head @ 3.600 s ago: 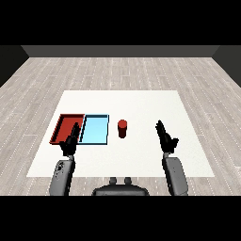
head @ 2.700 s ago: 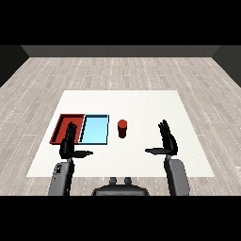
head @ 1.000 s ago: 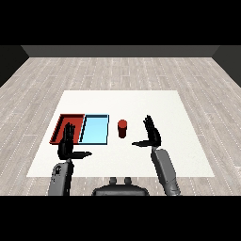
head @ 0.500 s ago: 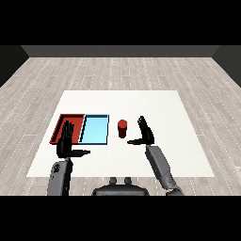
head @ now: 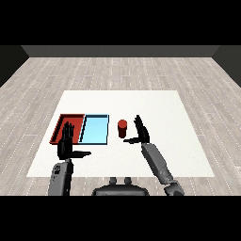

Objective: Pick the red can and put it in the red box

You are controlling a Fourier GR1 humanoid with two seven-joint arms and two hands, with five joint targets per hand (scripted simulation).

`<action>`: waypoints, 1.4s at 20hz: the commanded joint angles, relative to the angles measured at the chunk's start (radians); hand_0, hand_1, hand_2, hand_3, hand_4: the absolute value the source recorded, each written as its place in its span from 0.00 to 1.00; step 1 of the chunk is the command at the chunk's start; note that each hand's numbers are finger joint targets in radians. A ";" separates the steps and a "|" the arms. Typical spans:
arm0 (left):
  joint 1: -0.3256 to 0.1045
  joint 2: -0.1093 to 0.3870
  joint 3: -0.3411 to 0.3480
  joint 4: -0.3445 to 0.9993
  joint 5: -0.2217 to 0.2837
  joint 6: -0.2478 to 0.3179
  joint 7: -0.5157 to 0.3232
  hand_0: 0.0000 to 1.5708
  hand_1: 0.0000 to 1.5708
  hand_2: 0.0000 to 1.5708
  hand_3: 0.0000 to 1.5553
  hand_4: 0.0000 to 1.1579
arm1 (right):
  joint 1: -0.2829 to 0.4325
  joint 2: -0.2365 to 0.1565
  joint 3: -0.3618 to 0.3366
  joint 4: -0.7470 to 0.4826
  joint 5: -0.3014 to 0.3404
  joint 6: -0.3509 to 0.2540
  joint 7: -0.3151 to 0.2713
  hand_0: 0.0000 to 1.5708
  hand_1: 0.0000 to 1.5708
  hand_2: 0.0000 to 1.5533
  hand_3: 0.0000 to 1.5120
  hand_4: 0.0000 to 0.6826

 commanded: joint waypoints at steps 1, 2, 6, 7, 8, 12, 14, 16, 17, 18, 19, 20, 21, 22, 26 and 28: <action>0.003 -0.003 0.003 0.035 -0.001 -0.011 -0.039 0.00 0.00 0.00 0.00 0.00 | -0.035 0.000 0.069 0.049 -0.074 -0.039 -0.033 0.00 0.00 0.00 0.00 0.00; 0.024 -0.003 -0.009 -0.005 -0.017 0.001 -0.014 0.00 0.00 0.00 0.00 0.00 | -0.082 0.000 0.098 0.172 -0.113 -0.057 -0.113 0.00 0.00 0.00 0.00 0.00; -0.032 -0.010 -0.004 0.025 -0.008 0.014 0.008 0.00 0.00 0.00 0.00 0.00 | -0.093 0.000 0.108 0.214 -0.135 -0.033 -0.136 0.00 0.00 0.00 0.00 0.00; -0.025 0.010 0.014 0.055 0.002 -0.017 -0.028 0.00 0.00 0.00 0.00 0.00 | -0.038 0.000 0.068 0.069 -0.100 -0.019 -0.031 0.00 0.00 0.00 0.00 0.00; 0.089 0.002 0.001 -0.066 0.011 -0.024 -0.007 0.00 0.00 0.00 0.00 0.00 | -0.098 0.000 -0.019 0.207 -0.070 0.055 -0.094 0.00 0.00 0.00 0.00 0.00; 0.020 -0.002 -0.005 -0.040 0.002 -0.003 0.018 0.00 0.00 0.00 0.00 0.00 | -0.148 0.000 0.103 0.303 -0.206 -0.011 -0.173 0.00 0.00 0.00 0.00 0.00; 0.038 -0.006 -0.002 -0.026 -0.008 0.000 -0.008 0.00 0.00 0.00 0.00 0.00 | -0.135 0.000 0.168 0.211 -0.267 -0.074 -0.105 0.00 0.00 0.00 0.00 0.00; -0.018 -0.002 0.004 0.005 0.002 0.004 0.016 0.00 0.00 0.00 0.00 0.00 | -0.131 0.000 0.135 0.181 -0.230 -0.058 -0.075 0.00 0.00 0.00 0.00 0.00; -0.080 0.018 0.015 -0.016 0.021 0.007 0.085 0.00 0.00 0.00 0.00 0.00 | -0.170 0.000 0.226 0.297 -0.302 -0.076 -0.142 0.00 0.00 0.00 0.00 0.00; 0.008 0.006 0.009 -0.029 0.012 -0.003 0.038 0.00 0.00 0.00 0.00 0.00 | -0.175 0.000 0.115 0.323 -0.254 -0.012 -0.161 0.00 0.00 0.00 0.00 0.00; -0.037 0.019 0.036 0.050 0.028 -0.019 0.002 0.00 0.00 0.00 0.00 0.00 | -0.175 0.000 0.194 0.299 -0.292 -0.061 -0.137 0.00 0.00 0.00 0.00 0.00; 0.021 -0.016 -0.014 -0.066 -0.003 0.013 0.031 0.00 0.00 0.00 0.00 0.00 | -0.208 0.000 0.136 0.343 -0.254 -0.007 -0.122 0.00 0.00 0.00 0.00 0.00; -0.028 -0.005 0.011 0.019 0.004 0.008 0.003 0.00 0.00 0.00 0.00 0.00 | -0.285 0.000 0.234 0.453 -0.372 -0.044 -0.208 0.00 0.00 0.00 0.00 0.00; 0.075 -0.014 -0.005 -0.038 -0.010 -0.004 -0.031 0.00 0.00 0.00 0.00 0.00 | -0.220 0.000 0.255 0.334 -0.372 -0.094 -0.164 0.00 0.00 0.00 0.00 0.00; 0.020 0.008 0.020 0.006 0.013 -0.025 -0.029 0.00 0.00 0.00 0.00 0.00 | -0.253 0.000 0.205 0.431 -0.335 -0.032 -0.205 0.00 0.00 0.00 0.00 0.00; 0.018 0.004 0.012 -0.059 0.028 -0.012 0.037 0.00 0.00 0.00 0.00 0.00 | -0.321 0.000 0.213 0.432 -0.385 -0.049 -0.141 0.00 0.00 0.00 0.00 0.00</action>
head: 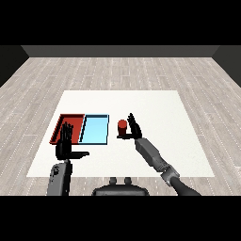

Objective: Pick the red can and put it in the red box

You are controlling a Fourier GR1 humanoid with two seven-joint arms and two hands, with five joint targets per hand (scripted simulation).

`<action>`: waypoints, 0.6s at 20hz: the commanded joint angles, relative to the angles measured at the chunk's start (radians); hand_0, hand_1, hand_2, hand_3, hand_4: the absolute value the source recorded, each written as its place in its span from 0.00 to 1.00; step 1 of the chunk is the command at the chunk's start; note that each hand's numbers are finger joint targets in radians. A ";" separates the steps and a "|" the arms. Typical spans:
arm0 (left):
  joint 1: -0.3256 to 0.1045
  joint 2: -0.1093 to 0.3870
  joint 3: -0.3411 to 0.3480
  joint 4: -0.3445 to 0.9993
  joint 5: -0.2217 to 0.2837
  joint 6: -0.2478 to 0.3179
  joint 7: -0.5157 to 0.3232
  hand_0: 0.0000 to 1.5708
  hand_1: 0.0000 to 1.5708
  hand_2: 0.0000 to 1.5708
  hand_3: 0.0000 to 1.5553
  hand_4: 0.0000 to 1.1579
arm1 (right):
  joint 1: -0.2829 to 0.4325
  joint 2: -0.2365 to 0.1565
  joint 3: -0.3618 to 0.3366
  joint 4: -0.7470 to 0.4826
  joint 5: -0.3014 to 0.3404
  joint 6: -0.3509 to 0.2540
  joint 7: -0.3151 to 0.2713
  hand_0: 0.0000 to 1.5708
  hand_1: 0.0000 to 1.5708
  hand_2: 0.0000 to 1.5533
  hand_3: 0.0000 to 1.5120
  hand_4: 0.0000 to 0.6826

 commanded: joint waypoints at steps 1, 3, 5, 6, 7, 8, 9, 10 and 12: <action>-0.023 0.051 0.066 0.118 0.028 -0.058 -0.091 0.00 0.00 0.00 0.00 0.00 | -0.024 0.000 -0.027 0.056 0.007 0.045 0.002 0.00 0.00 0.00 0.00 0.00; -0.027 0.021 0.032 0.066 0.020 -0.025 -0.026 0.00 0.00 0.00 0.00 0.00 | -0.031 0.000 0.099 0.045 -0.091 -0.034 -0.018 0.00 0.00 0.00 0.00 0.00; -0.020 -0.001 0.017 0.060 0.012 -0.015 -0.037 0.00 0.00 0.00 0.00 0.00 | -0.045 0.000 0.103 0.062 -0.131 -0.007 -0.024 0.00 0.00 0.00 0.00 0.00; -0.050 0.030 0.044 0.053 0.033 -0.018 0.009 0.00 0.00 0.00 0.00 0.00 | -0.104 0.000 0.042 0.151 -0.075 0.031 -0.011 0.00 0.00 0.00 0.00 0.00; -0.030 -0.012 -0.014 0.014 -0.010 0.010 0.010 0.00 0.00 0.00 0.00 0.00 | -0.121 0.000 0.009 0.189 -0.091 0.065 -0.046 0.00 0.00 0.00 0.00 0.00; 0.014 0.027 0.029 -0.073 0.037 -0.010 0.064 0.00 0.00 0.00 0.00 0.00 | -0.040 0.000 0.124 0.099 -0.130 0.013 -0.048 0.00 0.00 0.00 0.00 0.00; -0.080 0.022 0.037 0.074 0.016 -0.003 -0.002 0.00 0.00 0.00 0.00 0.00 | -0.097 0.000 0.054 0.108 -0.112 0.000 0.013 0.00 0.00 0.00 0.00 0.00; -0.016 0.006 0.014 0.003 0.012 -0.001 0.017 0.00 0.00 0.00 0.00 0.00 | -0.139 0.000 0.122 0.142 -0.159 -0.008 0.009 0.00 0.00 0.00 0.00 0.00; -0.041 0.033 0.056 0.013 0.042 -0.008 0.030 0.00 0.00 0.00 0.00 0.00 | -0.065 0.000 0.150 0.102 -0.186 -0.013 -0.033 0.00 0.00 0.00 0.00 0.00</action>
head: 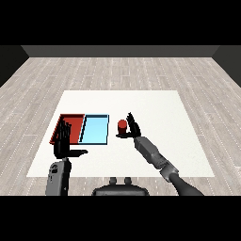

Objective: Pick the red can and put it in the red box

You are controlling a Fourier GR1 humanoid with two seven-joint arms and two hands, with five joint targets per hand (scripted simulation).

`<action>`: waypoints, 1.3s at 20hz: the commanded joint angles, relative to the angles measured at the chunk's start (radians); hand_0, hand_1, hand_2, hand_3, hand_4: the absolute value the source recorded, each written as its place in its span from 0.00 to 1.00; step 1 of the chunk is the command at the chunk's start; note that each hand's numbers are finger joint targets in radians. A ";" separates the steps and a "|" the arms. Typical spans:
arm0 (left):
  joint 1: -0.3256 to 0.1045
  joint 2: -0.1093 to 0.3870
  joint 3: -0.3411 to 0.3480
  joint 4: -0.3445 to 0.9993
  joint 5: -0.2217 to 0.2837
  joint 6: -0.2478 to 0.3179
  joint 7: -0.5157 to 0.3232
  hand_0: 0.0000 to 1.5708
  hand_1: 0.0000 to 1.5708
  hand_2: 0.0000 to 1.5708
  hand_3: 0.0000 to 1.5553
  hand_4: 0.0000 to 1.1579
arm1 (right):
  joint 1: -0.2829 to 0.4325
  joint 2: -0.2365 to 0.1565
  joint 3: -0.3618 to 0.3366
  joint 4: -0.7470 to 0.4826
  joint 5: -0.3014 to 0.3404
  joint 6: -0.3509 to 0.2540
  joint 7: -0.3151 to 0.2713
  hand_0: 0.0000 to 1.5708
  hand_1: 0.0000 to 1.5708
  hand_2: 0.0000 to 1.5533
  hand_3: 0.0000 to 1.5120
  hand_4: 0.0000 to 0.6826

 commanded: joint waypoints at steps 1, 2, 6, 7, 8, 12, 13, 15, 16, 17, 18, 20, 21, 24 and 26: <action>0.048 -0.002 -0.001 -0.013 -0.016 -0.006 -0.043 0.00 0.00 0.00 0.00 0.00 | 0.009 0.000 0.104 -0.038 -0.072 -0.060 0.009 0.00 0.00 0.00 0.00 0.00; -0.005 -0.009 0.002 -0.002 -0.012 0.024 0.004 0.00 0.00 0.00 0.00 0.00 | -0.012 0.000 0.116 -0.047 -0.110 -0.057 0.027 0.00 0.00 0.00 0.00 0.00; -0.013 -0.010 -0.018 -0.050 -0.019 0.033 0.047 0.00 0.00 0.00 0.00 0.00 | -0.008 0.000 0.146 0.019 -0.138 -0.030 -0.031 0.00 0.00 0.00 0.00 0.00; 0.039 -0.027 -0.028 -0.044 -0.031 0.030 0.010 0.00 0.00 0.00 0.00 0.00 | -0.080 0.000 0.137 -0.001 -0.157 -0.054 0.048 0.00 0.00 0.00 0.00 0.00; 0.030 -0.040 -0.037 -0.013 -0.056 0.038 -0.048 0.00 0.00 0.00 0.00 0.00 | -0.052 0.000 0.180 -0.008 -0.163 -0.053 0.021 0.00 0.00 0.00 0.00 0.00; 0.008 -0.038 -0.036 0.010 -0.044 0.026 -0.045 0.00 0.00 0.00 0.00 0.00 | -0.086 0.000 0.241 -0.016 -0.230 -0.115 0.046 0.00 0.00 0.00 0.00 0.00; -0.029 0.003 0.017 0.019 0.014 0.005 0.003 0.00 0.00 0.00 0.00 0.00 | -0.105 0.000 0.222 0.009 -0.244 -0.094 0.068 0.00 0.00 0.00 0.00 0.00; 0.032 -0.016 -0.009 -0.004 -0.010 0.002 -0.033 0.00 0.00 0.00 0.00 0.00 | -0.115 0.000 0.252 -0.011 -0.274 -0.188 0.117 0.00 0.00 0.00 0.00 0.00; 0.048 -0.014 -0.011 -0.034 0.009 -0.015 -0.024 0.00 0.00 0.00 0.00 0.00 | -0.084 0.000 0.237 -0.013 -0.292 -0.185 0.095 0.00 0.00 0.00 0.00 0.00; 0.016 -0.007 0.003 0.038 -0.024 0.004 -0.066 0.00 0.00 0.00 0.00 0.00 | -0.109 0.000 0.240 0.054 -0.263 -0.252 0.127 0.63 0.63 0.71 0.67 0.30; 0.053 -0.024 -0.012 -0.029 -0.011 0.011 -0.028 0.00 0.00 0.00 0.00 0.00 | -0.166 0.000 0.255 0.059 -0.255 -0.325 0.178 0.93 0.93 0.93 0.91 0.74; 0.017 0.003 0.015 -0.021 0.019 -0.004 -0.001 0.00 0.00 0.00 0.00 0.00 | -0.112 0.000 0.306 0.069 -0.245 -0.353 0.158 0.96 0.96 0.94 0.93 0.78; -0.029 0.003 0.008 -0.025 0.015 0.016 0.050 0.00 0.00 0.00 0.00 0.00 | -0.132 0.000 0.324 0.038 -0.243 -0.402 0.191 0.95 0.95 0.95 0.94 0.79; -0.001 0.009 0.015 -0.003 0.007 0.002 0.004 0.00 0.00 0.00 0.00 0.00 | -0.130 0.000 0.374 0.060 -0.239 -0.448 0.228 0.91 0.91 0.93 0.93 0.77; 0.049 -0.012 0.001 -0.010 0.009 -0.014 -0.040 0.00 0.00 0.00 0.00 0.00 | -0.148 0.000 0.382 0.090 -0.242 -0.446 0.251 0.94 0.94 0.94 0.93 0.78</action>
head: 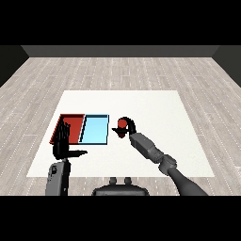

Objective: Pick the red can and put it in the red box

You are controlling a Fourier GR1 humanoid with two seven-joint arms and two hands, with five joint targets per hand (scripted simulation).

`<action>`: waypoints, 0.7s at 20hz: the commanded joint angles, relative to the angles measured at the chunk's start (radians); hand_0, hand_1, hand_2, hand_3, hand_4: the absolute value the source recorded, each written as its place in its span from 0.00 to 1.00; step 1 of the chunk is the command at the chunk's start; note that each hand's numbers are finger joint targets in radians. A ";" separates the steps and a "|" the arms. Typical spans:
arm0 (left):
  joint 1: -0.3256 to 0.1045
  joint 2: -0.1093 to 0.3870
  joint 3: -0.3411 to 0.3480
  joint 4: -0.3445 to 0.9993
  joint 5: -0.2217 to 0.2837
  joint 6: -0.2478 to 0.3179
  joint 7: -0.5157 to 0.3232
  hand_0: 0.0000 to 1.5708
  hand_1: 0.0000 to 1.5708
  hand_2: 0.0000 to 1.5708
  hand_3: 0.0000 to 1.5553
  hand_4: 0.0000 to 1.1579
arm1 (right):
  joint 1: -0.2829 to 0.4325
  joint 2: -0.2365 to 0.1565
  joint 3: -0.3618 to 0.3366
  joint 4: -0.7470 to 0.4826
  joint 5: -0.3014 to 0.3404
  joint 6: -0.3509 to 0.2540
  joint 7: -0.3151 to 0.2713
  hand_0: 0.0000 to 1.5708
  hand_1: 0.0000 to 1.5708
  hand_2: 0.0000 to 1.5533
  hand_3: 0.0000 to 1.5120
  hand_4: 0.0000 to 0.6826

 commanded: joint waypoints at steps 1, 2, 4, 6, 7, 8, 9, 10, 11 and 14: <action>0.043 0.000 -0.010 -0.016 -0.011 -0.013 -0.020 0.00 0.00 0.00 0.00 0.00 | 0.014 0.002 0.048 0.058 0.006 -0.031 0.034 0.94 0.94 0.94 0.93 0.77; 0.004 -0.005 0.015 0.022 -0.013 0.018 -0.032 0.00 0.00 0.00 0.00 0.00 | -0.031 0.002 0.063 0.023 0.001 -0.086 0.110 0.94 0.94 0.94 0.93 0.78; -0.019 -0.002 -0.009 0.048 -0.030 0.012 -0.011 0.00 0.00 0.00 0.00 0.00 | 0.008 0.002 0.101 0.005 0.003 -0.097 0.100 0.96 0.96 0.95 0.94 0.76; -0.014 0.001 0.009 0.063 -0.022 0.004 -0.053 0.00 0.00 0.00 0.00 0.00 | -0.051 0.002 0.075 0.046 -0.005 -0.077 0.115 0.97 0.97 0.96 0.94 0.77; -0.055 -0.025 -0.022 0.024 -0.047 0.051 0.000 0.00 0.00 0.00 0.00 0.00 | 0.035 0.002 0.092 0.001 -0.001 -0.080 0.027 0.96 0.96 0.95 0.93 0.77; -0.008 -0.014 -0.014 0.020 -0.026 0.023 0.002 0.00 0.00 0.00 0.00 0.00 | -0.025 0.002 0.050 0.065 -0.011 -0.040 0.027 0.94 0.94 0.93 0.92 0.77; -0.027 0.007 0.009 0.033 0.000 0.000 0.001 0.00 0.00 0.00 0.00 0.00 | 0.006 0.002 0.088 0.004 -0.013 -0.096 0.029 0.94 0.94 0.93 0.92 0.76; -0.056 -0.011 -0.015 0.075 -0.044 0.025 -0.030 0.00 0.00 0.00 0.00 0.00 | -0.001 0.002 0.087 -0.013 -0.009 -0.097 0.002 0.94 0.94 0.93 0.92 0.78; -0.007 -0.013 -0.012 0.052 -0.029 0.007 -0.045 0.00 0.00 0.00 0.00 0.00 | -0.022 0.002 0.066 0.026 -0.009 -0.046 -0.025 0.94 0.94 0.93 0.91 0.79; 0.019 0.036 0.019 -0.041 0.031 -0.036 0.027 0.00 0.00 0.00 0.00 0.00 | -0.033 0.002 0.047 -0.008 0.005 -0.077 -0.058 0.94 0.94 0.93 0.92 0.84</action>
